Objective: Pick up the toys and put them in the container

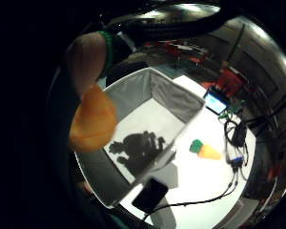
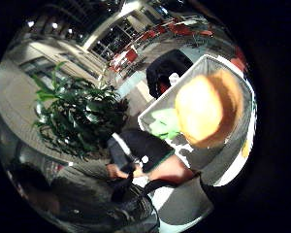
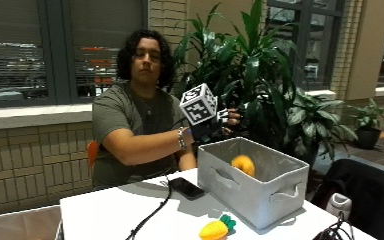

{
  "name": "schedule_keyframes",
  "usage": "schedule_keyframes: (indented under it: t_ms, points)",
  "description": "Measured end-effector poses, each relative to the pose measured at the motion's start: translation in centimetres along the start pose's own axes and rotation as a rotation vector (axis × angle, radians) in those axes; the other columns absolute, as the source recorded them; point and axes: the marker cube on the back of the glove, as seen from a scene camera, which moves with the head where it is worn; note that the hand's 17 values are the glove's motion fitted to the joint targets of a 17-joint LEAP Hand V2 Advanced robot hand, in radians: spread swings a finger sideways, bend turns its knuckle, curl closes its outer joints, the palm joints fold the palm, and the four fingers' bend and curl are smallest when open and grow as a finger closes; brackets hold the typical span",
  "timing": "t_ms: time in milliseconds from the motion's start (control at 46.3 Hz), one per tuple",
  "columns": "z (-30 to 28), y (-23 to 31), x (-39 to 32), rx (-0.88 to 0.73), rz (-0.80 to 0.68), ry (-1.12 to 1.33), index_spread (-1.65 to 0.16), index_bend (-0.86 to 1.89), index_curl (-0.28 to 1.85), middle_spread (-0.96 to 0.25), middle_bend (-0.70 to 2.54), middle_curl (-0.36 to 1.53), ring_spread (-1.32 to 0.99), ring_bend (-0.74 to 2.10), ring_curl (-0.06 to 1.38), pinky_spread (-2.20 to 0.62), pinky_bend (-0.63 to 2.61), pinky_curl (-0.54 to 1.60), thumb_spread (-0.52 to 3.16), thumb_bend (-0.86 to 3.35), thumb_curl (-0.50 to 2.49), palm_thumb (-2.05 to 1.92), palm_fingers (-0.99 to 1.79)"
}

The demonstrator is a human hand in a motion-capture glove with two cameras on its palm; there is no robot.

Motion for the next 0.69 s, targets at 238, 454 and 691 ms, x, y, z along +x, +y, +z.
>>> schedule_keyframes:
  t_ms: [238, 454, 691]
  points:
    - [-2.8, 6.6, 16.9, -0.023, 0.433, 0.246, -0.40, 0.07, 0.22, -0.35, 0.67, 0.54, -0.48, 1.19, 0.45, -0.34, 0.97, 0.38, 1.12, -0.03, 0.32, -0.02, 0.82]
    - [2.4, 11.4, 27.0, -0.259, 0.709, 0.420, -0.40, 0.12, 0.20, -0.46, 1.01, 0.77, -0.54, 1.51, 0.66, -0.41, 1.13, 0.50, 1.28, 0.06, 0.33, 0.15, 0.79]
    - [4.7, 12.9, 28.5, -0.170, 0.695, 0.541, -0.42, 0.27, 0.21, -0.58, 1.36, 1.03, -0.60, 1.68, 0.80, -0.44, 1.26, 0.58, 1.31, 0.05, 0.31, 0.19, 0.75]
